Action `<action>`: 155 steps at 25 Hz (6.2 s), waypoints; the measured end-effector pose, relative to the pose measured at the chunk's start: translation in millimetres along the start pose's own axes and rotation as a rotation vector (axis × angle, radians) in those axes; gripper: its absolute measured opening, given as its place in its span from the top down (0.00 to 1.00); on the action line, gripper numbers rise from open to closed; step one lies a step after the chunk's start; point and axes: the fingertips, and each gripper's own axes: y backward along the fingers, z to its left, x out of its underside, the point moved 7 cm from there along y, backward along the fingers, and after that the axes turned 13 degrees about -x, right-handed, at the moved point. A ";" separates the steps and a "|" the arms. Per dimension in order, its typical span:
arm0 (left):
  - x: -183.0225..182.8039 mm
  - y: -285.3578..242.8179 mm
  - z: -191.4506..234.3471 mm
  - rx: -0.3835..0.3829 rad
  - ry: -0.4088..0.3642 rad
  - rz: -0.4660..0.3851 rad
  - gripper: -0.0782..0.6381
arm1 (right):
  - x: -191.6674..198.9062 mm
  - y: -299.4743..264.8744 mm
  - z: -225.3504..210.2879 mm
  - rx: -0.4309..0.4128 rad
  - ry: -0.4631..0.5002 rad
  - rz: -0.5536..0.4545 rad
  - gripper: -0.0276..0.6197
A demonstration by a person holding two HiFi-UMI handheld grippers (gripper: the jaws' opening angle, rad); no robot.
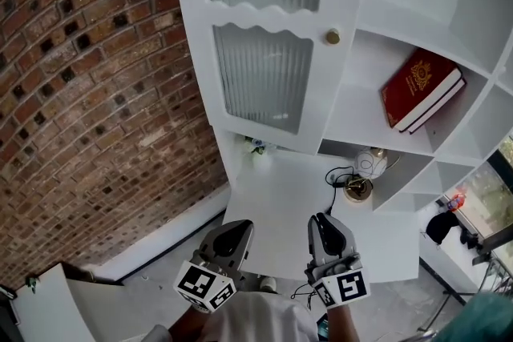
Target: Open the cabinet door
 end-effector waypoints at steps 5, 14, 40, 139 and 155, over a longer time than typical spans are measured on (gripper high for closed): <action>3.0 -11.0 -7.6 -0.022 -0.001 0.005 0.88 | 2.6 -2.4 -13.4 -0.019 -0.024 -0.006 0.86; 0.9 -28.9 -12.5 -0.010 -0.021 0.013 0.88 | 2.9 -6.6 -25.7 -0.026 -0.019 0.001 0.83; -19.9 -88.9 -8.0 0.018 -0.048 -0.023 0.88 | -13.0 -46.3 -77.1 -0.014 0.028 -0.030 0.65; -13.9 -85.6 15.2 -0.006 -0.012 0.011 0.88 | -4.4 -110.6 -102.7 0.007 -0.014 0.027 0.77; -13.7 -60.5 14.0 -0.022 -0.008 -0.001 0.88 | -5.8 -101.1 -83.1 0.015 -0.014 0.034 0.79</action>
